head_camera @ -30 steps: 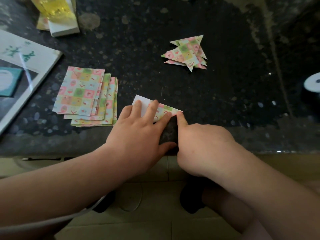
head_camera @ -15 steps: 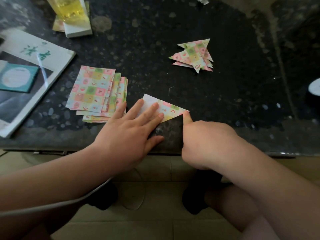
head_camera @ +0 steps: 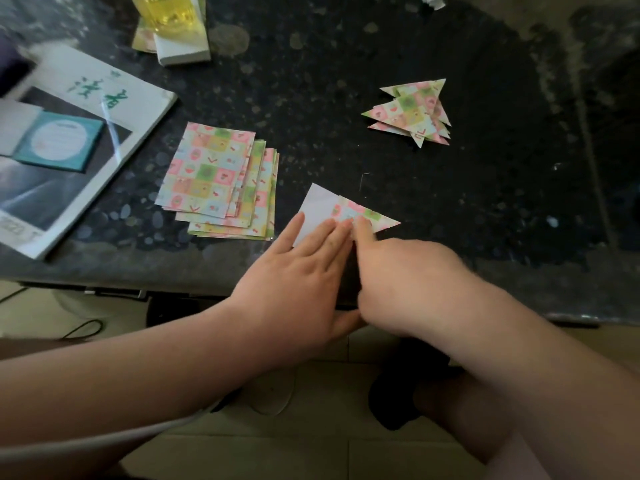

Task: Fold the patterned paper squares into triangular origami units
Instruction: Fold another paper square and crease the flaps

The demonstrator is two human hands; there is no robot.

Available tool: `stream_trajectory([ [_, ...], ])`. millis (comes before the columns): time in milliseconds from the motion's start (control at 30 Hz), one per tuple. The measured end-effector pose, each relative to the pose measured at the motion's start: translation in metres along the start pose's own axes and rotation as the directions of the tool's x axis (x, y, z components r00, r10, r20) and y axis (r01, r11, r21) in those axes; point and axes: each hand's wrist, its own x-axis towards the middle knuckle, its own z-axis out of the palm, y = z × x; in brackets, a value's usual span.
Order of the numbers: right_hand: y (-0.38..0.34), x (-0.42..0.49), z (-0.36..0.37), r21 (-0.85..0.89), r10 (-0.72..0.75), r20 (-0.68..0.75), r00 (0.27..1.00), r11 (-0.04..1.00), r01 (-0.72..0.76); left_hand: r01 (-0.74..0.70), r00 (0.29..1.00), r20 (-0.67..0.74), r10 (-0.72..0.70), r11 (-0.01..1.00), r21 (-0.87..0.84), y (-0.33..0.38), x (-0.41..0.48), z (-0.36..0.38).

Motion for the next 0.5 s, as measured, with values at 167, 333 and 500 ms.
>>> stream_trajectory([
  [167,0.003,0.003,0.006,-0.042,0.004,0.019,1.0,0.999,-0.003,0.062,0.996,0.057,-0.063,0.998,0.022,-0.002,-0.006,-0.011],
  [333,0.016,0.006,0.005,-0.052,0.157,0.103,0.982,0.987,-0.152,0.109,0.987,0.108,-0.119,0.99,0.091,-0.012,-0.021,-0.017],
  [500,0.019,0.005,0.007,-0.027,0.171,0.085,0.982,0.985,-0.169,0.117,0.982,0.136,-0.129,0.989,0.095,-0.014,-0.027,-0.022],
])
